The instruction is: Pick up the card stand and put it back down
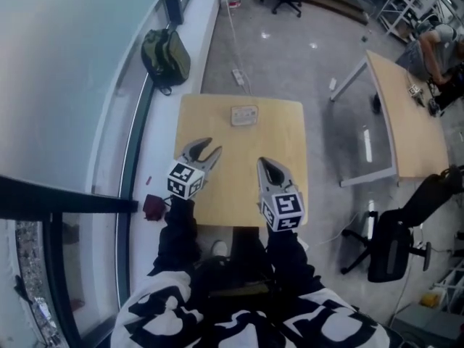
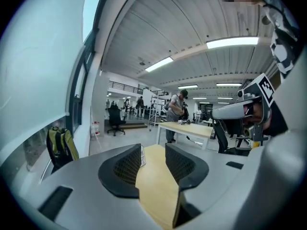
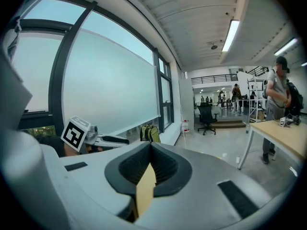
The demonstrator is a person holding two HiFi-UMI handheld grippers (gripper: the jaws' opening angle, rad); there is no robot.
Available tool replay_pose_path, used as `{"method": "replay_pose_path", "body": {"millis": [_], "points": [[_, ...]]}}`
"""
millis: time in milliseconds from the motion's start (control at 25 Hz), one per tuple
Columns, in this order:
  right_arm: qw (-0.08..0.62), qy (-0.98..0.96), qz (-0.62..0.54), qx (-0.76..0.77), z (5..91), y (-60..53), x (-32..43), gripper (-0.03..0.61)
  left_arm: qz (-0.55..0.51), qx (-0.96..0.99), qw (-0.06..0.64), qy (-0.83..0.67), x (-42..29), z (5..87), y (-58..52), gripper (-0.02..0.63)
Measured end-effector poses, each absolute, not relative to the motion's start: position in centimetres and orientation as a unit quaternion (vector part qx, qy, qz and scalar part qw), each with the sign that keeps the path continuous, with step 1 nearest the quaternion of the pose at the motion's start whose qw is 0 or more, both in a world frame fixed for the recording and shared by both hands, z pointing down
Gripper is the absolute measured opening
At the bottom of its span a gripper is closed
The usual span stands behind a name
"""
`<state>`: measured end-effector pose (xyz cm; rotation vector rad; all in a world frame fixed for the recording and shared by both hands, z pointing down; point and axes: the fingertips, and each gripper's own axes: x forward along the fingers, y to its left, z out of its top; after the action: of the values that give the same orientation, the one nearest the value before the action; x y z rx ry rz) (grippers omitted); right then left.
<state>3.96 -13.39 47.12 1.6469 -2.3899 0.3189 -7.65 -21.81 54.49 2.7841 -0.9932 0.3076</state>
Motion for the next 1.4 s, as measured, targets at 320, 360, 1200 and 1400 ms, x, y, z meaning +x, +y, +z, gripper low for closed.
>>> {"method": "replay_pose_path", "body": {"millis": [320,360,1200,1400], "points": [[0.096,-0.809,0.071,0.576,44.2,-10.2,2.7,0.023,0.121,0.912,0.060,-0.388,-8.2,50.5,-16.2,0.042],[0.093,-0.808,0.066,0.577,43.7,-10.0,2.5,0.023,0.114,0.907,0.061,-0.400,-8.5,49.7,-15.7,0.037],[0.056,-0.805,0.034,0.590,40.6,-4.4,-2.2,0.020,0.006,0.903,0.010,-0.429,-8.4,40.5,-6.9,0.009],[0.060,-0.805,0.027,0.590,40.6,-4.3,-2.6,0.020,0.000,0.907,0.009,-0.421,-8.3,40.5,-6.9,0.009]]}}
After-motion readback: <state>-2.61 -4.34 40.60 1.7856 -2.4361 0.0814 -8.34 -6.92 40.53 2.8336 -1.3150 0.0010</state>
